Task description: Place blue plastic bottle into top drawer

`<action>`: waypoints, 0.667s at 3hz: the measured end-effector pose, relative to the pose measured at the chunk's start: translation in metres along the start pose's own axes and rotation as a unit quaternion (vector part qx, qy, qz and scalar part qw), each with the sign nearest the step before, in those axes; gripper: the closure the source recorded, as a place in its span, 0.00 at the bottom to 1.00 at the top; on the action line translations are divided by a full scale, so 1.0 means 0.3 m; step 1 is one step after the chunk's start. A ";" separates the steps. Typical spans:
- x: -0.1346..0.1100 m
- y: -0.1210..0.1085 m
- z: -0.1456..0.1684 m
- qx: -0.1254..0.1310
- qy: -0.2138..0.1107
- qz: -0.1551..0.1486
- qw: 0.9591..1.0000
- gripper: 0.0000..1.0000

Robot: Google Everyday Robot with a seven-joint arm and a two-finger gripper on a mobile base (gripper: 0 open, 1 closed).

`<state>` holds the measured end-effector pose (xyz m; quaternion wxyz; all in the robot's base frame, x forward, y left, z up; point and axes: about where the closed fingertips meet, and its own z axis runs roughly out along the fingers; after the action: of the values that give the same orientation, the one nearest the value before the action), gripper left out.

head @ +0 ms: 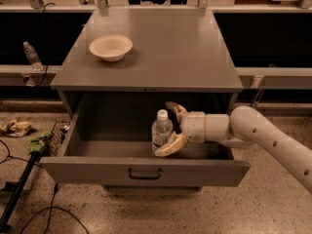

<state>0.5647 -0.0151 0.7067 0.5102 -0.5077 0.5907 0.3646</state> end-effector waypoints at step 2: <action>-0.044 -0.104 -0.244 0.067 0.073 0.131 0.986 0.24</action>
Offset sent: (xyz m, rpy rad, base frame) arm 0.0061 -0.1292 0.0466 -0.1341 0.4382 -0.3216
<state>0.5775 -0.0884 0.7379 0.4462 -0.4161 0.7110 0.3497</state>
